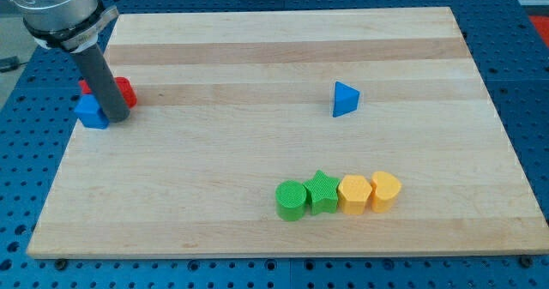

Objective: Move the blue triangle diagonally to the top left of the yellow hexagon

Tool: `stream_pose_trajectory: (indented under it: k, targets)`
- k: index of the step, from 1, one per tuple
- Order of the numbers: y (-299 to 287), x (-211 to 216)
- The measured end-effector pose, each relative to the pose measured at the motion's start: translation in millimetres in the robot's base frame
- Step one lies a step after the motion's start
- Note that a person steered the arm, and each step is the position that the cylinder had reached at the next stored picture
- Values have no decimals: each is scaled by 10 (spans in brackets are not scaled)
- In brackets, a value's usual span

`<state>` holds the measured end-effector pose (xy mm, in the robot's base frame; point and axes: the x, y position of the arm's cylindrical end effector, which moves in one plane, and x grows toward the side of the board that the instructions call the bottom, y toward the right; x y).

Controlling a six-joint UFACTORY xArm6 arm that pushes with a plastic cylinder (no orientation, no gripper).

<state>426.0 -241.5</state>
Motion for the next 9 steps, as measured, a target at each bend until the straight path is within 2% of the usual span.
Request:
stream_pose_trajectory:
  k: [2, 3, 6, 7, 8, 9]
  targets:
    - [-45, 12]
    - [579, 158]
    - [3505, 413]
    - [3936, 267]
    - [3909, -156]
    - [3678, -251]
